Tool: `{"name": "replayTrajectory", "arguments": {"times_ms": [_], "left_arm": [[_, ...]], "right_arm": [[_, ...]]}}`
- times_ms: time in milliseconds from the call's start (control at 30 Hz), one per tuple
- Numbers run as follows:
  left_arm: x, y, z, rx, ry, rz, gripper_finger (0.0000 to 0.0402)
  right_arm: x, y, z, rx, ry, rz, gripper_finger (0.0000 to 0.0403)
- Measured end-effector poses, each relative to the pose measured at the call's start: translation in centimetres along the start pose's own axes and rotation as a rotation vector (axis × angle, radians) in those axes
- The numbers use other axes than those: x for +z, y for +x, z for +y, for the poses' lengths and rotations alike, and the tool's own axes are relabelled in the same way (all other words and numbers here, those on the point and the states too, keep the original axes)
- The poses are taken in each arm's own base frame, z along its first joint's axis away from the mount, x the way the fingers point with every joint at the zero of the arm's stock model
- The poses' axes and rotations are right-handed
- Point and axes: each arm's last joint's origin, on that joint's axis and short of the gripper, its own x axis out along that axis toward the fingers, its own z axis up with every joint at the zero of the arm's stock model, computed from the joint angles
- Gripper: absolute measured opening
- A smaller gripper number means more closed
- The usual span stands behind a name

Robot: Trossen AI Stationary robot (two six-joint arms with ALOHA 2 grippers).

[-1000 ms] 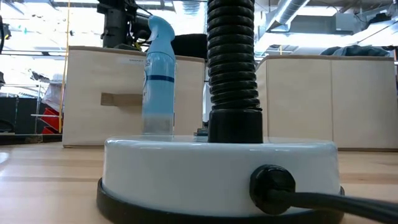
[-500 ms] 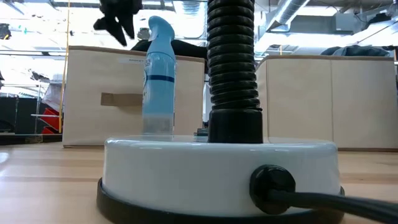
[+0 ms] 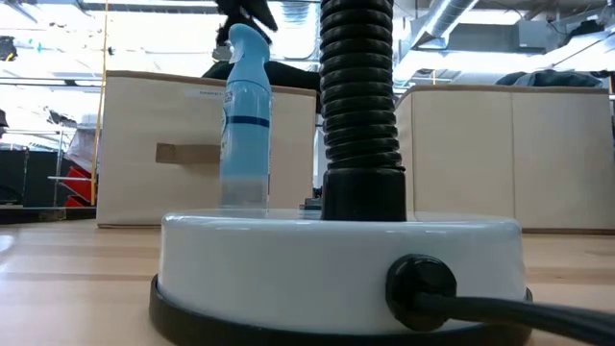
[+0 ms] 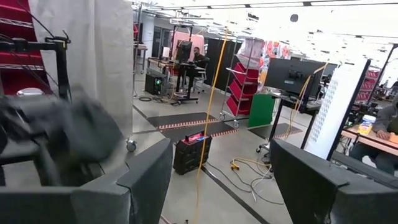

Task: Sort clothes
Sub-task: Put the dark blue pants into the left laundry organizer

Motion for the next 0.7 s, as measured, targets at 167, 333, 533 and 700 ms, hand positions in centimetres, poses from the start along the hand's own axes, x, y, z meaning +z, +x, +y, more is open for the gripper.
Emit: {"name": "replayTrajectory", "arguments": {"times_ms": [167, 333, 533, 700], "left_arm": [[-0.2, 4.9, 0.5, -0.02, 0.017, 0.088, 0.002], [-1.8, 7.3, 1.8, 0.029, 0.01, 0.285, 0.0007], [-3.6, 8.4, 3.8, 0.237, 0.003, 0.48, 0.0001], [-4.5, 8.4, 5.8, 0.371, -0.062, 0.596, 0.0001]], "right_arm": [[0.0, 0.0, 0.0, 0.0, 0.0, 0.0, 0.0286], [0.0, 0.0, 0.0, 0.001, 0.0, 0.0, 0.0286], [0.0, 0.0, 0.0, 0.001, 0.0, 0.0, 0.0286], [0.0, 0.0, 0.1, 0.003, -0.001, 0.004, 0.0286]]}}
